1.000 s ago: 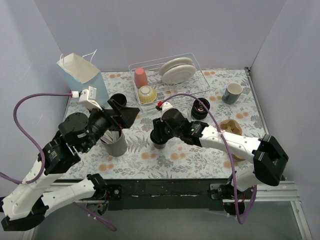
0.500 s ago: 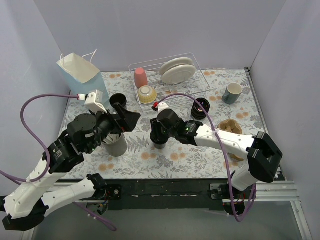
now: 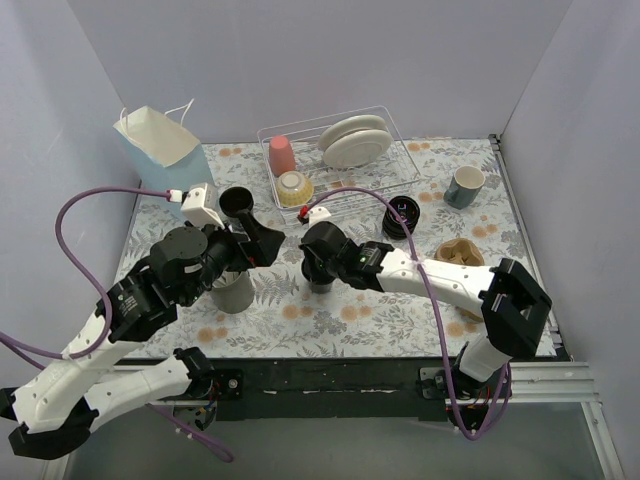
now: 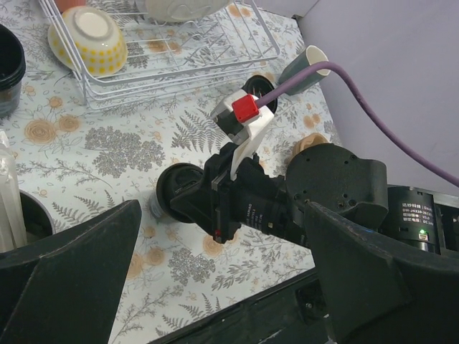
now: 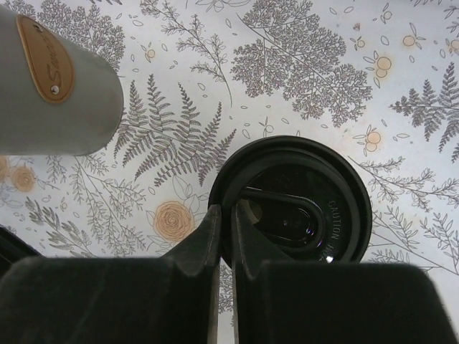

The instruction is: Pack the takeout coffee

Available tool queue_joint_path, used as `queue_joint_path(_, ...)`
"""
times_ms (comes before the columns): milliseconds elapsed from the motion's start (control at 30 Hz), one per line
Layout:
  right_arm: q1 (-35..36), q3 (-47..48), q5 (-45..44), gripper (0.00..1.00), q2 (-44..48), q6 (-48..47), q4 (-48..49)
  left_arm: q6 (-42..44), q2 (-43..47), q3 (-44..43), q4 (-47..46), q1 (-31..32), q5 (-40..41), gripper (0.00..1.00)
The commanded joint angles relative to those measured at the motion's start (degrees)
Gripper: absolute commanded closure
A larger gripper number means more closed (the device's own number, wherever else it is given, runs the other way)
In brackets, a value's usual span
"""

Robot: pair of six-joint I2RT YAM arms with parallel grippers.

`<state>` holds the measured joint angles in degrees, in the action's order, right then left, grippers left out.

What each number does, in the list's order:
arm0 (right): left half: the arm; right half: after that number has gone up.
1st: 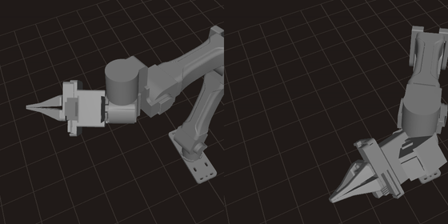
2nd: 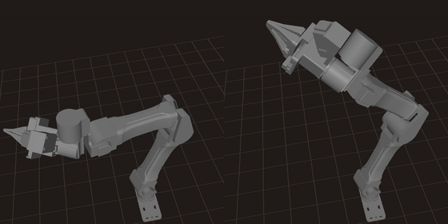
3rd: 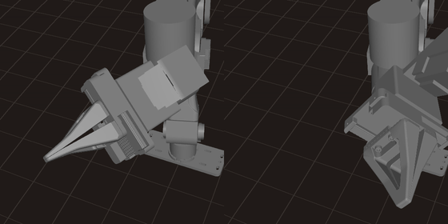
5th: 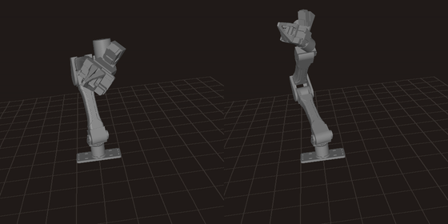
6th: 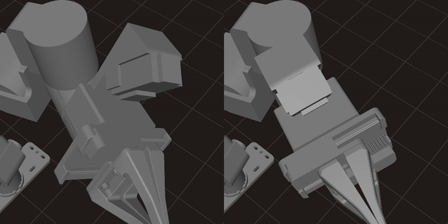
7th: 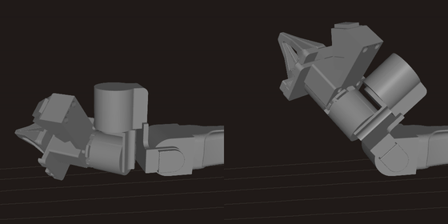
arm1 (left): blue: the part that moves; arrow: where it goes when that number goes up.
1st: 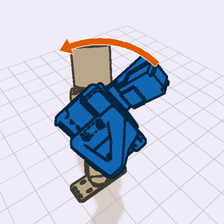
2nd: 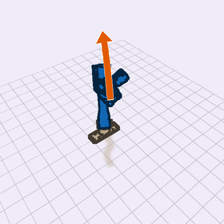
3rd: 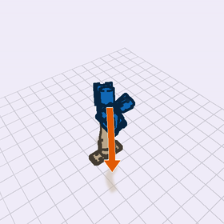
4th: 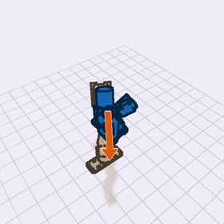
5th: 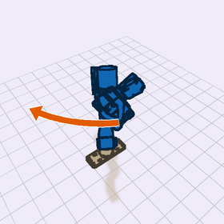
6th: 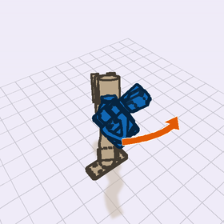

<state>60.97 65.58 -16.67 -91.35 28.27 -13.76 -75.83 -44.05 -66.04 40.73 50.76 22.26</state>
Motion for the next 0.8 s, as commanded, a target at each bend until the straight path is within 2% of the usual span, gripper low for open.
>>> queue_joint_path(0,0.38,0.86,-4.16,0.96,0.03,-1.20,-4.87,1.30,0.20,-0.23,0.75,0.21,1.91,0.02)
queue_joint_path(167,0.03,-1.24,-9.95,0.99,3.72,-4.01,-8.02,1.83,-1.03,-0.23,0.84,0.13,1.65,0.02)
queue_joint_path(300,-3.48,-5.35,-13.13,0.99,10.29,-7.08,-10.24,3.67,-1.91,0.39,0.84,0.13,0.94,0.02)
queue_joint_path(500,-16.57,-15.47,-4.88,0.99,20.84,-12.97,-4.18,4.64,-4.19,0.39,1.37,0.21,1.64,0.02)
queue_joint_path(633,-24.04,-17.24,-1.27,0.99,22.18,-15.61,-5.05,4.47,-6.21,-0.40,2.68,0.21,3.75,0.02)
queue_joint_path(767,-27.39,-17.86,1.28,0.99,20.96,-16.67,-5.14,2.54,-7.98,-1.54,4.79,0.21,7.60,0.02)
